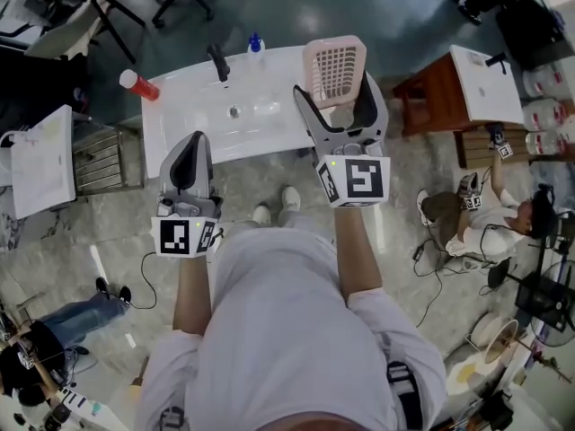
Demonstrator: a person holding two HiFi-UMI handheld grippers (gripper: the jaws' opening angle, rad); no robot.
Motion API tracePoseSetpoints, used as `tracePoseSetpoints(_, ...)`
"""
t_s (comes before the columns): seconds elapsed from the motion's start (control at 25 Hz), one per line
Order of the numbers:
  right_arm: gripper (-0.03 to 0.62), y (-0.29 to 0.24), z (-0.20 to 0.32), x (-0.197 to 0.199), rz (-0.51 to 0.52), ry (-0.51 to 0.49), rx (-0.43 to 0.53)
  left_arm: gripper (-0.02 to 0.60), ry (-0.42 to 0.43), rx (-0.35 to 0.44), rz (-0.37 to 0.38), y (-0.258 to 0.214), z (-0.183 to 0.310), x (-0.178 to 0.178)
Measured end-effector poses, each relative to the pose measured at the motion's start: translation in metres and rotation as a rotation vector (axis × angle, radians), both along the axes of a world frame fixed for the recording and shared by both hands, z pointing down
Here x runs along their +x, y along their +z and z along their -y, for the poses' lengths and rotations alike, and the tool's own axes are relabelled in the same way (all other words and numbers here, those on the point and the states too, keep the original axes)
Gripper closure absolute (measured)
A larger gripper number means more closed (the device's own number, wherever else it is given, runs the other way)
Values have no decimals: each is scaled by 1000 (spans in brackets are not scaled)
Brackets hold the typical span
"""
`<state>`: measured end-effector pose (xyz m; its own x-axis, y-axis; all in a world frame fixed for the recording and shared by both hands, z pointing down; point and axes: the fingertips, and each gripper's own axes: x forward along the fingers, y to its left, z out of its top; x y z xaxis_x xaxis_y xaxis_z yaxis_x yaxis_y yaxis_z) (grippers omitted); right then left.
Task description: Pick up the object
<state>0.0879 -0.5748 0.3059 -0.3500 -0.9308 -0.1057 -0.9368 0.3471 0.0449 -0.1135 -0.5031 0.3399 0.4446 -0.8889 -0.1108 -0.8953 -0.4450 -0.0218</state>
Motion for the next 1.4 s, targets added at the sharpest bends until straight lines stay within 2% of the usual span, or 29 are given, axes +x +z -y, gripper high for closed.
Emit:
tracePoseSetpoints(1.04, 152, 0, -11, -4, -29, 11, -20, 581, -6, 13, -13, -3, -2, -4)
tracePoseSetpoints(1.4, 152, 15, -13, -5, -28, 13, -54, 581, -7, 40, 29, -8, -2, -3)
